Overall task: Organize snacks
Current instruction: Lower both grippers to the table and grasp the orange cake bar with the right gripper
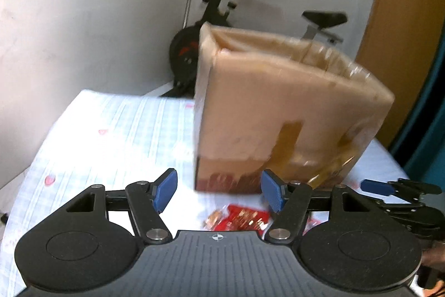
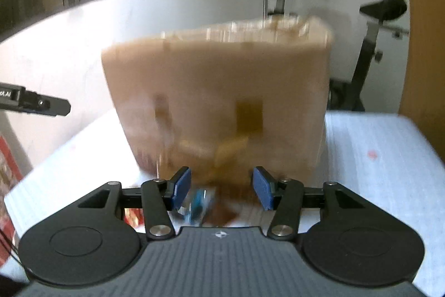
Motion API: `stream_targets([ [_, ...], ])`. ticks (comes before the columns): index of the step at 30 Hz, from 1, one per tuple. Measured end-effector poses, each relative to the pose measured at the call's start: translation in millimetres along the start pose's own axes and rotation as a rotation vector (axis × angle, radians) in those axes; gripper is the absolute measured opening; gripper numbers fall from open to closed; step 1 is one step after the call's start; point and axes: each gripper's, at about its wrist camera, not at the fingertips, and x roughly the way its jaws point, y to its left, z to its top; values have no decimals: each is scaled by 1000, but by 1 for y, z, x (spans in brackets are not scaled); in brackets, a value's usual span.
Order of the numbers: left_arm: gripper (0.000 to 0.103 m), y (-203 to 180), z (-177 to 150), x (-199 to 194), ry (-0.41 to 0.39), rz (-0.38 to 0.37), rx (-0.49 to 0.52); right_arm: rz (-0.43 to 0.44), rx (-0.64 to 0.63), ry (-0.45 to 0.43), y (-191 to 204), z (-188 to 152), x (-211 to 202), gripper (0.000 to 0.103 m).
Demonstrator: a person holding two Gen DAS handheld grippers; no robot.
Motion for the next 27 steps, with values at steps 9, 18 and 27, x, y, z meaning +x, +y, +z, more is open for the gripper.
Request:
stream_targets([
  [9,69,5,-42,15,41,52,-59,70,-128,183,9,-33,17,55],
  [18,69,15,-60,15,81,52,-92,134,-329,269,41,-58,19,79],
  [27,69,11,-62,15,79,40,-104,221,-480,286,66,-60,26,82],
])
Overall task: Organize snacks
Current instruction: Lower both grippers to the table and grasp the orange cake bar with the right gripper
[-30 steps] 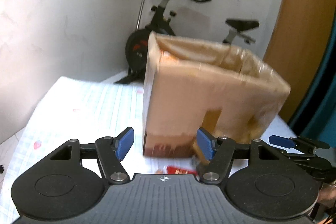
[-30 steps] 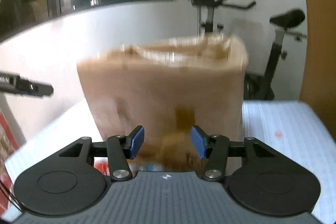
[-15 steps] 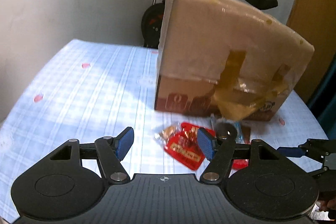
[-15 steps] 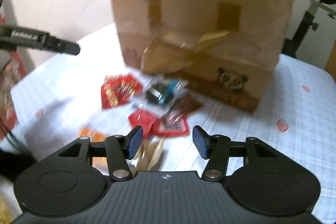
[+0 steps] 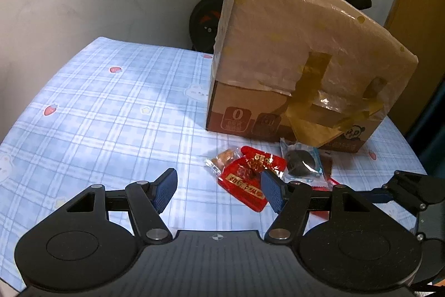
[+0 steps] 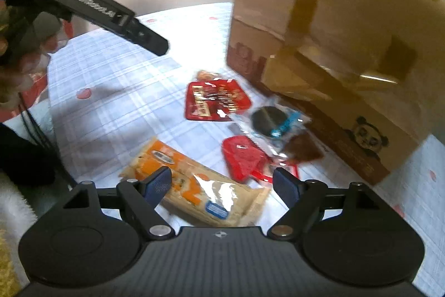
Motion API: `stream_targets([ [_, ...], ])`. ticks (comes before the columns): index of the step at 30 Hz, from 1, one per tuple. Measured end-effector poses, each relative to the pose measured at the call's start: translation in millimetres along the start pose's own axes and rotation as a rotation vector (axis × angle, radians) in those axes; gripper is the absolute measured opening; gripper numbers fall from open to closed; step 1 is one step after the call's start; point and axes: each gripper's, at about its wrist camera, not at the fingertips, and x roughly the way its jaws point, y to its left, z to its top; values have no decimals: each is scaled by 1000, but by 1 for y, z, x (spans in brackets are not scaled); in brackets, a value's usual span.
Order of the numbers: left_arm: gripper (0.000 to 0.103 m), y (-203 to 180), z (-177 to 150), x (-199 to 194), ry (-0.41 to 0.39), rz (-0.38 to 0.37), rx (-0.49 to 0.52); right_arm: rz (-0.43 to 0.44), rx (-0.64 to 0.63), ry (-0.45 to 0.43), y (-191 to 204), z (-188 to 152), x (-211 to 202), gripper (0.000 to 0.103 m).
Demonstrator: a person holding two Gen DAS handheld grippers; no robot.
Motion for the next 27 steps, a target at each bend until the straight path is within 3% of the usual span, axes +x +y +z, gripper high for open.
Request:
stream_targets([
  [13,69,0,-5,5,27,-7,-15,86,-72,31,6,4,9,81],
  [16,69,0,-2,8,27,-8,-16,66,-92,42,8,1,16,80],
  [21,69,-3,-3,10,34,-11,4,90,18,-2,4,5,29,68],
  [25,69,-2,-7,13,45,-23,-4,99,89,9,0,6,32,49],
  [27,69,0,-8,18,64,-30,-7,81,106,-4,-2,5,25,46],
])
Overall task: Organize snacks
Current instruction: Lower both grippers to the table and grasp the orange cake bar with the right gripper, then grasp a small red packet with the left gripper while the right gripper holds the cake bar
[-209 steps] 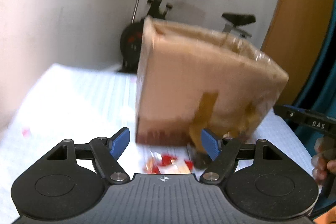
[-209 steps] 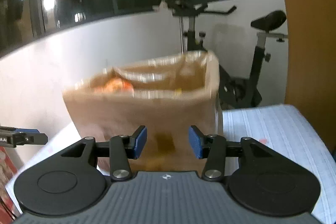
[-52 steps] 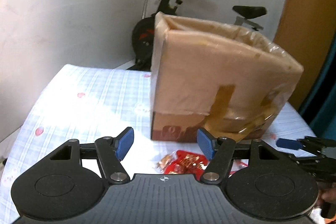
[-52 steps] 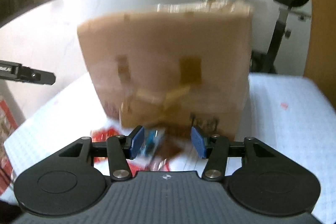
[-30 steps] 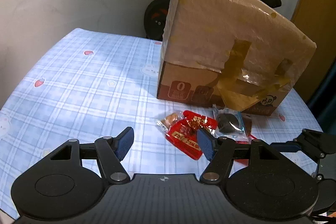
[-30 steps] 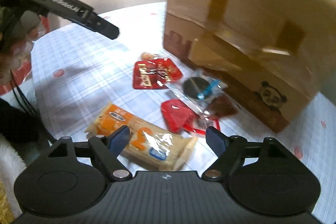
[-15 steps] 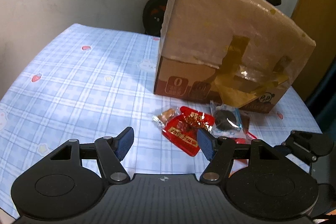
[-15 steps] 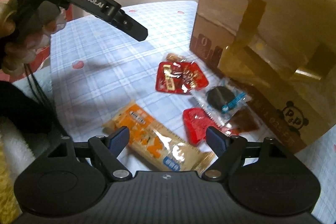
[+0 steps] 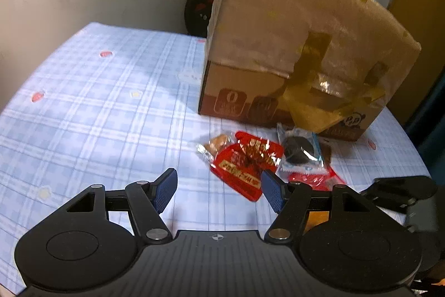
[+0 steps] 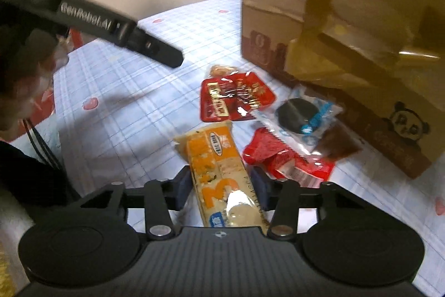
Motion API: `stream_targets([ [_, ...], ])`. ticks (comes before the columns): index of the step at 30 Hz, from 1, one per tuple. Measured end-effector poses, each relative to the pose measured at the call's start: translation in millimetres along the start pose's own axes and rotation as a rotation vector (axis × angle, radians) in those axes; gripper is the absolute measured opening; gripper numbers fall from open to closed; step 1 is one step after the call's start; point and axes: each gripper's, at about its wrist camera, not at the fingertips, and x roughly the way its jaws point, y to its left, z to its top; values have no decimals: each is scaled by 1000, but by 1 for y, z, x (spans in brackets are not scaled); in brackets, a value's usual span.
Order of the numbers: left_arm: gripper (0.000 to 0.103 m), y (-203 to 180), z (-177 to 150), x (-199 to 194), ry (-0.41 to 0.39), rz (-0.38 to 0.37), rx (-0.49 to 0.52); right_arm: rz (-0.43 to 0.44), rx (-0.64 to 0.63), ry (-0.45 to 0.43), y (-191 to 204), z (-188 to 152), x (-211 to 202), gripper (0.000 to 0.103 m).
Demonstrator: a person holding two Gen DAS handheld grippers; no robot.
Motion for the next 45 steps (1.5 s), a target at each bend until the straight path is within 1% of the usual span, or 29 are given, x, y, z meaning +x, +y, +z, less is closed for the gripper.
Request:
stream_targets([
  [2,68,0,1,3,4,-9,11,2,50,-26,-7,-1,-11,45],
  [7,66,-4,5,14,-4,-86,38,-27,165,-122,-31,-2,-46,44],
  [11,66,-14,4,35,36,-108,94,-83,272,-191,-52,-10,-64,44],
  [13,66,-18,5,45,56,-117,133,-141,317,-214,-62,-16,-68,44],
  [15,66,-20,8,57,72,-118,160,-203,377,-214,-73,-23,-69,44],
  [17,66,-18,12,66,77,-101,165,-244,438,-198,-85,-31,-66,44],
  [18,66,-16,13,70,78,-87,161,-270,452,-193,-89,-34,-65,44],
  [20,67,-14,15,73,69,-90,156,-321,469,-191,-95,-40,-65,44],
  [23,67,-18,18,77,75,-100,174,-373,532,-196,-106,-50,-66,44],
  [25,68,-23,20,80,78,-107,205,-399,562,-192,-111,-57,-67,44],
  [30,74,-36,23,89,86,-113,282,-411,623,-191,-117,-70,-65,42],
  [34,77,-46,24,93,90,-122,310,-414,602,-198,-114,-72,-65,42],
  [36,77,-49,21,93,87,-112,329,-416,596,-206,-113,-74,-65,43],
  [38,76,-53,17,94,81,-85,364,-420,592,-212,-113,-76,-64,42],
  [39,74,-58,13,93,74,-68,389,-422,591,-212,-113,-74,-63,43],
  [40,66,-60,10,91,67,-69,390,-422,590,-212,-114,-74,-62,43],
  [41,62,-59,9,89,64,-73,379,-423,589,-212,-113,-74,-62,43],
  [43,43,-61,4,82,61,-69,373,-422,590,-213,-113,-75,-62,43],
  [45,33,-61,0,77,65,-63,354,-424,586,-210,-113,-75,-61,43],
])
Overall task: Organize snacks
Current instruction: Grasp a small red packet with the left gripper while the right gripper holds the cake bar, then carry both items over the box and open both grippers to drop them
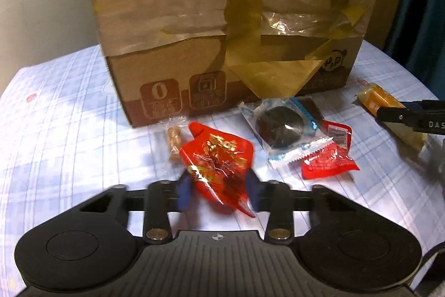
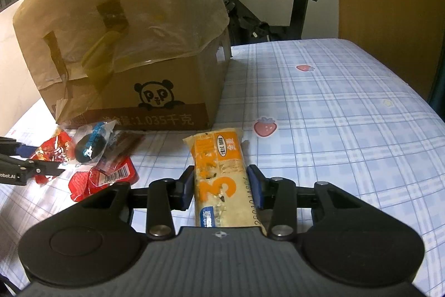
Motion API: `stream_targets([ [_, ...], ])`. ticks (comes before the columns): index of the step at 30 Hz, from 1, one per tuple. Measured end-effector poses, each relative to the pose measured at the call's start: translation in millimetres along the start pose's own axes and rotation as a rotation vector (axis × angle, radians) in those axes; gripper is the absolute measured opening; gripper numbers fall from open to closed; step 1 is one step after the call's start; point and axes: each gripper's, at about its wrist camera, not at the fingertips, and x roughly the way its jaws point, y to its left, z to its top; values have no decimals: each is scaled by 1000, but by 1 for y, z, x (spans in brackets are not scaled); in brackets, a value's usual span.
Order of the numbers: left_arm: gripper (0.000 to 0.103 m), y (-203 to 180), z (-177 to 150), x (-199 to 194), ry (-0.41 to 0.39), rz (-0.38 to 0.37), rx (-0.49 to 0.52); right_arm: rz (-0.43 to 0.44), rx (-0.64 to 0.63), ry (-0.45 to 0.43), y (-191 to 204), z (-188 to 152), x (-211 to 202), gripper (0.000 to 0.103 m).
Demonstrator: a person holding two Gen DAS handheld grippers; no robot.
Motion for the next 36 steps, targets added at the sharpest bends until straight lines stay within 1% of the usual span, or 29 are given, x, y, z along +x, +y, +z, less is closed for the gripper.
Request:
stream_targets([
  [5,32,0,-15,-17,8,13,-55,-4,-3,2,1,0,0,43],
  [6,29,0,-20,-21,5,16,-67,-3,-3,2,0,0,0,43],
  [7,19,5,-24,-23,0,19,-79,-2,-3,2,0,0,0,43],
  [8,12,6,-29,-26,-6,24,-97,-1,-3,1,0,0,0,43],
  [10,7,11,-34,-33,-20,38,-135,1,-6,-2,0,-1,-1,43],
  [13,5,17,-38,-44,-54,51,-175,4,1,5,-1,2,-1,42],
  [18,5,22,-41,-61,-96,60,-192,30,26,19,-4,5,-2,40],
  [21,5,18,-39,-66,-118,69,-185,39,17,5,-1,5,-7,40],
  [24,5,17,-33,-78,-156,56,-190,44,32,-17,-2,8,-16,40],
  [28,5,15,-16,-99,-231,47,-180,50,58,-69,-7,25,-36,40],
  [32,5,12,7,-123,-319,21,-164,65,71,-169,-10,48,-64,40],
  [36,5,3,34,-149,-414,4,-110,82,78,-269,-9,72,-92,40],
])
